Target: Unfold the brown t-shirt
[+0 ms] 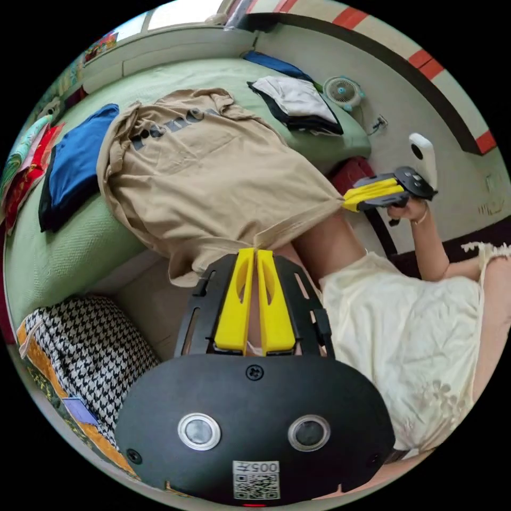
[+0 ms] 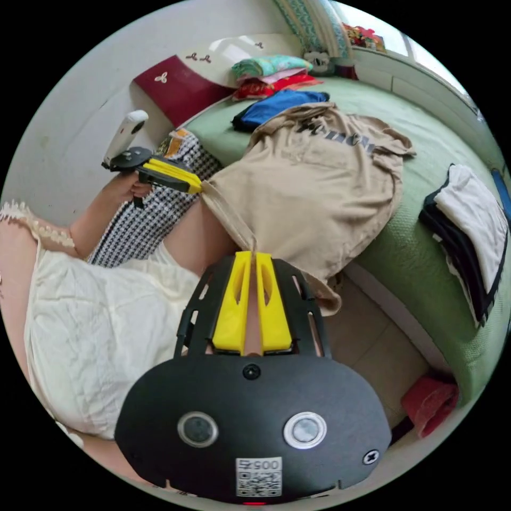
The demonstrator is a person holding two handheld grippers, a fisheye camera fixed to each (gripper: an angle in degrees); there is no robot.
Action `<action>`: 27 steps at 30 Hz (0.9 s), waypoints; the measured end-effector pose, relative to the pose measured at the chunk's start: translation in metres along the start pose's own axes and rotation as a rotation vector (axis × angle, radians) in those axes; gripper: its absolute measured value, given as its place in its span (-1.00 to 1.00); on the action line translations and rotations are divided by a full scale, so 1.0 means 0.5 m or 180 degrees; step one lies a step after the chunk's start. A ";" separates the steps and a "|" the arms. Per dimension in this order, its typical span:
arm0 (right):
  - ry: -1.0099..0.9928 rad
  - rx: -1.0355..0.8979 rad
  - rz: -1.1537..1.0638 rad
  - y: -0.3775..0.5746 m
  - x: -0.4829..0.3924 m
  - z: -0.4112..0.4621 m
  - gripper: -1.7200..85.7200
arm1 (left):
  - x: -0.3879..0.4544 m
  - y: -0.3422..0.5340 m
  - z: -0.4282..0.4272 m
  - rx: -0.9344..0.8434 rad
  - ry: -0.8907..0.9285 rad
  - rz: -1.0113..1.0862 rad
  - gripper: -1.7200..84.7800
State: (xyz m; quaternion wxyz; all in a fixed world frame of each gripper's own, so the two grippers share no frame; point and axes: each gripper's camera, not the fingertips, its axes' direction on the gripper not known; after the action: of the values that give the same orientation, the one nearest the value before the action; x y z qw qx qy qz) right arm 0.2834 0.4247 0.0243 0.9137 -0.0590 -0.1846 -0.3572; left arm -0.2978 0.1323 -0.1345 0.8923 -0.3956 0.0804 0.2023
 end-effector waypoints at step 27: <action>0.1664 0.0292 0.1101 -0.413 0.290 0.263 -0.98 | -0.269 -0.302 0.151 0.0795 -0.0759 -0.1215 -0.97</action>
State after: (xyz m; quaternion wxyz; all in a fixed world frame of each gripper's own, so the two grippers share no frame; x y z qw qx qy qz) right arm 0.2033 0.2125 0.1959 0.9791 0.0456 0.0534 -0.1909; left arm -0.3567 0.0565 0.0590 0.9594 -0.2637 -0.0771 0.0638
